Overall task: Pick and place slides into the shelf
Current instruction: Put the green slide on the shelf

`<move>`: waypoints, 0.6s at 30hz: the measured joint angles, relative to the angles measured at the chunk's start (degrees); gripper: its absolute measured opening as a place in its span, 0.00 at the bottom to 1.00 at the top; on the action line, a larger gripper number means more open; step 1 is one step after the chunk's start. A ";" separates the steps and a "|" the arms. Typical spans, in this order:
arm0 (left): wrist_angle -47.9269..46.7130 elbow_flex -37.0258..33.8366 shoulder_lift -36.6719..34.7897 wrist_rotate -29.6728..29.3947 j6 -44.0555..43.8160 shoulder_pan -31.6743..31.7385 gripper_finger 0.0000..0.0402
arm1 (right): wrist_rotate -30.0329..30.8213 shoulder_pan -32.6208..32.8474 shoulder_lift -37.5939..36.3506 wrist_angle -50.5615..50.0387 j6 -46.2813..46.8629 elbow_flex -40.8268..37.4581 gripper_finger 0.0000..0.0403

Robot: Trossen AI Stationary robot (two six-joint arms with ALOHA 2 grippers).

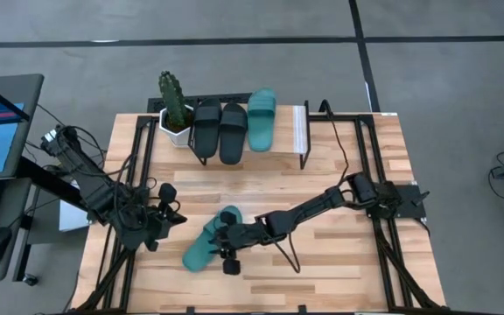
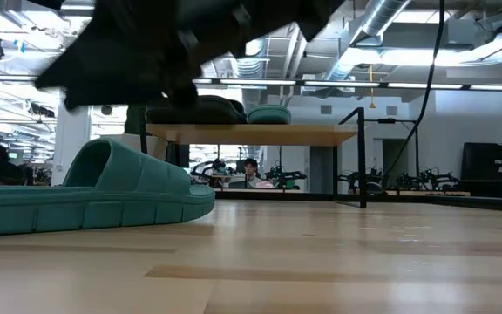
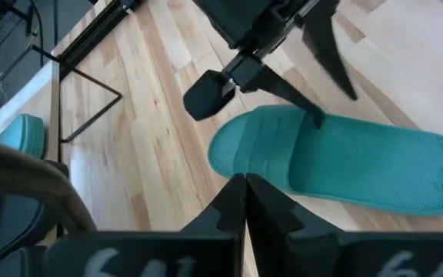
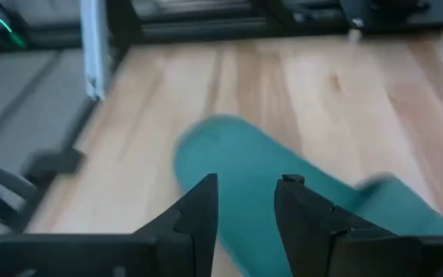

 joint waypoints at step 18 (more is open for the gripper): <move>0.07 0.00 0.04 -0.22 0.00 0.00 0.00 | 0.80 0.50 1.24 -6.99 9.56 2.09 0.29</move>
